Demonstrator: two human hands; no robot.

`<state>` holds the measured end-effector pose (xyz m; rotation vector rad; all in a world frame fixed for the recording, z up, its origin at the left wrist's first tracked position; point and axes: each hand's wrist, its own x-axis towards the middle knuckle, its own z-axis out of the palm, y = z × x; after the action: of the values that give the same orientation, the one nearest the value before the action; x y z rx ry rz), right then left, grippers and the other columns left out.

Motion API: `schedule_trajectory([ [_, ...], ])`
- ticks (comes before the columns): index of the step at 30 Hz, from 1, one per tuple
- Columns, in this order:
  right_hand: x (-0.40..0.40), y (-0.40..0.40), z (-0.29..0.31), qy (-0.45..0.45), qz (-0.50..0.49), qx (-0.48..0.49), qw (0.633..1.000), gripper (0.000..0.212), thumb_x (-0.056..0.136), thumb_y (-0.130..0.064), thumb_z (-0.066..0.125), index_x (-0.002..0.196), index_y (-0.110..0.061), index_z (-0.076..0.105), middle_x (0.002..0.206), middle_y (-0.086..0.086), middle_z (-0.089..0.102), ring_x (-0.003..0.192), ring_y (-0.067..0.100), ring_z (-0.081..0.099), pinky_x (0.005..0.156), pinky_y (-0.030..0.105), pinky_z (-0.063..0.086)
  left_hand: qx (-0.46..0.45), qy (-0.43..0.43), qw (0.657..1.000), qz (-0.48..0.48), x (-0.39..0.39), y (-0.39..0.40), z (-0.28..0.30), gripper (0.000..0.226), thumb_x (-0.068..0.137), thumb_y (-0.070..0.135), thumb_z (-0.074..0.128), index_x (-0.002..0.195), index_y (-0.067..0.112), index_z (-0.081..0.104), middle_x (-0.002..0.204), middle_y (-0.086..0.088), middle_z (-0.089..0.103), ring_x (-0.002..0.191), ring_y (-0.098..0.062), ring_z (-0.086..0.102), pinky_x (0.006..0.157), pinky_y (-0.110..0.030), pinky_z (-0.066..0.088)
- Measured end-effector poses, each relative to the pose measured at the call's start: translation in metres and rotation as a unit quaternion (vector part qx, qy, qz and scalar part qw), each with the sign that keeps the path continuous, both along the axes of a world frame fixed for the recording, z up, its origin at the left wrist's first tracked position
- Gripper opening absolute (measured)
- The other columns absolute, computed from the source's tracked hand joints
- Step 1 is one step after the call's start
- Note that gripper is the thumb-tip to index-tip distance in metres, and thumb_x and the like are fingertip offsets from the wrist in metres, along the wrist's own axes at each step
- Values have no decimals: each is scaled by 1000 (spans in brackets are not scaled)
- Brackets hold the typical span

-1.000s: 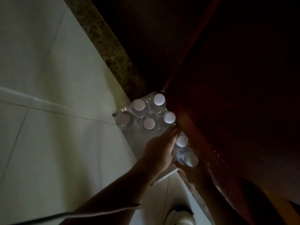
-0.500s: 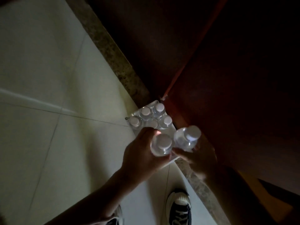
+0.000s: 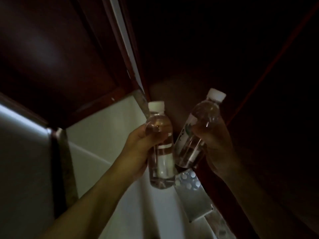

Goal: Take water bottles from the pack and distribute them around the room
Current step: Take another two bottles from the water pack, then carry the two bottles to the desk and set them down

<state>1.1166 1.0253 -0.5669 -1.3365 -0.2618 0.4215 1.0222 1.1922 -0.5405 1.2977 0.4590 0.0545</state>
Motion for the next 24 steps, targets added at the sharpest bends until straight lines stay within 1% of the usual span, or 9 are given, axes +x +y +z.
schedule_trajectory([
  [2, 1, 8, 72, 8, 26, 21, 999, 36, 71, -22, 75, 102, -37, 64, 94, -10, 73, 89, 13, 72, 69, 31, 58, -35, -24, 999, 6, -4, 2, 74, 30, 65, 26, 74, 94, 17, 73, 84, -5, 71, 73, -19, 70, 65, -35, 60],
  [5, -4, 13, 178, 29, 45, 42, 998, 30, 83, -21, 67, 108, -36, 59, 87, -17, 74, 82, 3, 72, 59, 23, 56, -97, -71, 992, 32, -15, 4, 181, 27, 60, 35, 76, 81, 18, 77, 76, -6, 66, 65, -17, 64, 57, -29, 52],
  [8, -14, 15, 273, 18, 47, 65, 997, 29, 79, -26, 68, 108, -25, 62, 94, 1, 71, 86, 19, 71, 63, 32, 55, -124, -102, 986, 56, -28, 0, 270, 40, 64, 39, 82, 91, 10, 74, 76, -9, 64, 69, -21, 64, 55, -29, 44],
  [10, -22, 9, 329, 35, 60, 92, 993, 32, 79, -28, 70, 109, -22, 62, 93, 8, 70, 81, 22, 70, 59, 31, 54, -118, -121, 983, 71, -37, -8, 322, 46, 71, 40, 75, 99, 4, 71, 81, -12, 67, 75, -28, 66, 55, -30, 48],
  [12, -33, 0, 374, 44, 90, 106, 989, 52, 72, -37, 72, 118, -16, 61, 90, 11, 71, 77, 23, 70, 60, 33, 54, -103, -147, 981, 76, -48, -20, 367, 45, 70, 41, 72, 95, 4, 73, 83, -13, 68, 70, -28, 65, 58, -31, 43],
  [14, -42, -10, 412, 42, 118, 123, 985, 75, 64, -46, 73, 127, -7, 57, 91, 15, 67, 75, 25, 69, 62, 36, 54, -93, -178, 977, 67, -55, -32, 405, 44, 67, 40, 72, 92, 4, 71, 81, -13, 68, 64, -26, 64, 59, -30, 40],
  [16, -50, -20, 443, 39, 123, 131, 983, 82, 61, -48, 70, 128, -3, 55, 91, 19, 65, 71, 26, 68, 59, 36, 55, -78, -199, 976, 50, -60, -40, 434, 46, 69, 40, 69, 95, 2, 69, 74, -10, 68, 59, -24, 64, 55, -28, 47],
  [20, -67, -36, 491, 6, 105, 149, 983, 71, 67, -40, 69, 121, 4, 55, 80, 18, 64, 63, 26, 65, 56, 35, 55, -65, -223, 973, -7, -59, -48, 481, 47, 71, 45, 66, 87, 2, 72, 63, -5, 63, 59, -20, 63, 51, -27, 50],
  [24, -83, -50, 524, -65, 28, 166, 984, 48, 68, -22, 72, 109, -1, 59, 83, 20, 61, 63, 27, 63, 56, 36, 54, -54, -238, 968, -58, -43, -56, 516, 49, 69, 47, 71, 92, 4, 70, 69, -8, 66, 62, -23, 64, 51, -27, 49],
])
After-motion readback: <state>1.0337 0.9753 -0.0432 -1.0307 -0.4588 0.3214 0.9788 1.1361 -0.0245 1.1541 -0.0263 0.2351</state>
